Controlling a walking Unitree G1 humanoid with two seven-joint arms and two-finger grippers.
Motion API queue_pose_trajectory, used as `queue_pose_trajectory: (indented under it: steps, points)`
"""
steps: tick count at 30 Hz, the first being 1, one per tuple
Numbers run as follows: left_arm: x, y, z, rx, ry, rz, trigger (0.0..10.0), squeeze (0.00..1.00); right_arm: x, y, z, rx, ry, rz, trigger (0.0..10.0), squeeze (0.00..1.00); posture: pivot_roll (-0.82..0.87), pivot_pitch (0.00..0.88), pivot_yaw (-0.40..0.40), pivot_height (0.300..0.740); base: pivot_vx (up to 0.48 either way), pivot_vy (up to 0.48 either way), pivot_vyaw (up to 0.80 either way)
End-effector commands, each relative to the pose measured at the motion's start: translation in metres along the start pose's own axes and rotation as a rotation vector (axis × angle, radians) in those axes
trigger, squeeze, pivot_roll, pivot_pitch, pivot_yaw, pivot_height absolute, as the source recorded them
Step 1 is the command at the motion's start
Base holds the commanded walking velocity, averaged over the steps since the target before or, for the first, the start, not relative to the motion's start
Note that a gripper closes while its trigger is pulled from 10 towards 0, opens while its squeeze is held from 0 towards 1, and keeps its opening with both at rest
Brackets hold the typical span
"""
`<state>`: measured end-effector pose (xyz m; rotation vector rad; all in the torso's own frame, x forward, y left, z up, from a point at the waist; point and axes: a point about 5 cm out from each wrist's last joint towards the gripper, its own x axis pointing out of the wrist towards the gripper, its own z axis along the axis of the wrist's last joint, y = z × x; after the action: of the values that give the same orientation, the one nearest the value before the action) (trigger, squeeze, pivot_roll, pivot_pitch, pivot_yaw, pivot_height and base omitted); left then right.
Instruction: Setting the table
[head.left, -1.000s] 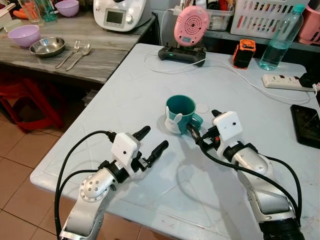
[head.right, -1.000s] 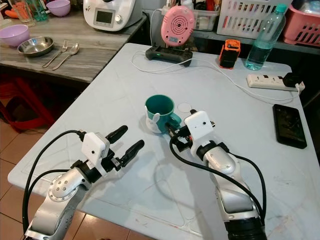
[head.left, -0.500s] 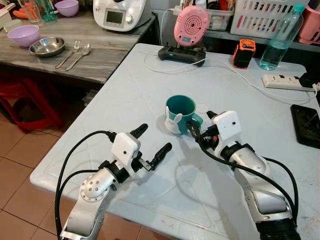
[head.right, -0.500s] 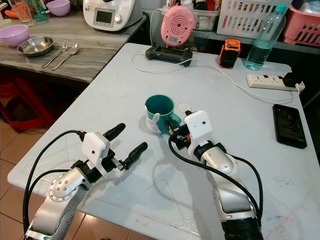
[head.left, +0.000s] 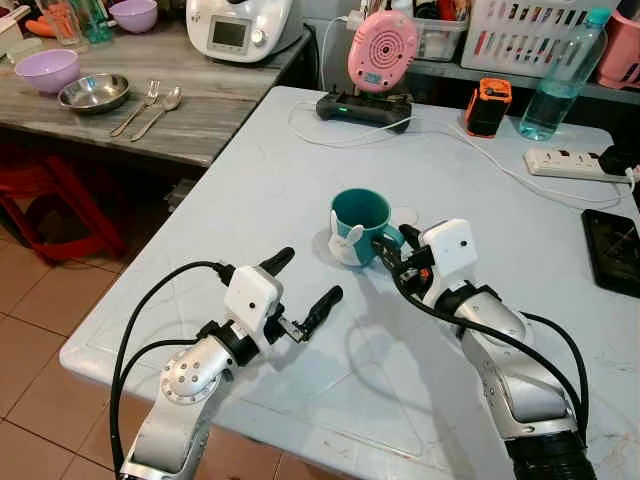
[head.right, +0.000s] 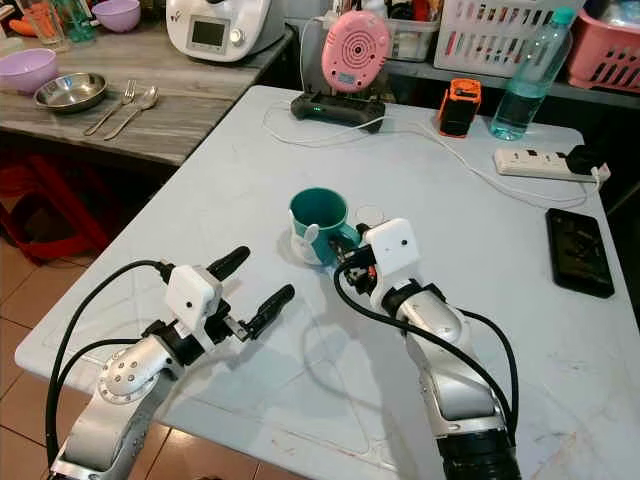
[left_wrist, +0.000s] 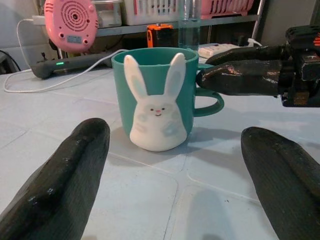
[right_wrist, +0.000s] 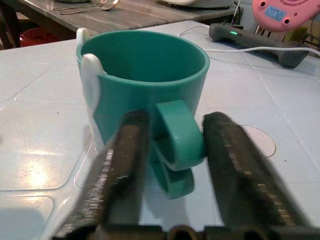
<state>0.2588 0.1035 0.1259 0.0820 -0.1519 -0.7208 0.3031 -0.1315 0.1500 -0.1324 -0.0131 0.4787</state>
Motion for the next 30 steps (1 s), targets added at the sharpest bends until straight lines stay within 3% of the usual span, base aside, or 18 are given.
queue_pose_trajectory:
  steps: [1, 14, 17, 30]
  points:
    - [0.000, -0.001, 0.000, 0.015, 0.013, -0.009, 10.0, 0.00, 0.002, -0.001, -0.001, 0.026, 0.006, 0.010, 0.0, 0.00, -0.07, 0.118, 0.029, 0.740, 0.000, 0.000, 0.00]
    - [0.000, 0.000, -0.001, 0.019, 0.023, 0.002, 10.0, 0.00, 0.005, 0.003, -0.004, 0.086, 0.009, 0.009, 0.0, 0.00, -0.07, 0.119, 0.030, 0.740, 0.000, 0.000, 0.00]
    - [0.001, 0.010, -0.003, 0.045, 0.043, 0.109, 10.0, 0.00, 0.005, 0.000, -0.003, 0.090, 0.007, -0.023, 0.0, 0.00, -0.07, 0.119, 0.030, 0.740, 0.000, 0.000, 0.00]
    - [0.002, 0.024, -0.008, -0.030, 0.086, 0.247, 10.0, 0.00, -0.010, -0.008, 0.010, 0.092, -0.051, -0.127, 0.0, 0.00, -0.07, 0.108, 0.023, 0.740, 0.000, 0.000, 0.00]
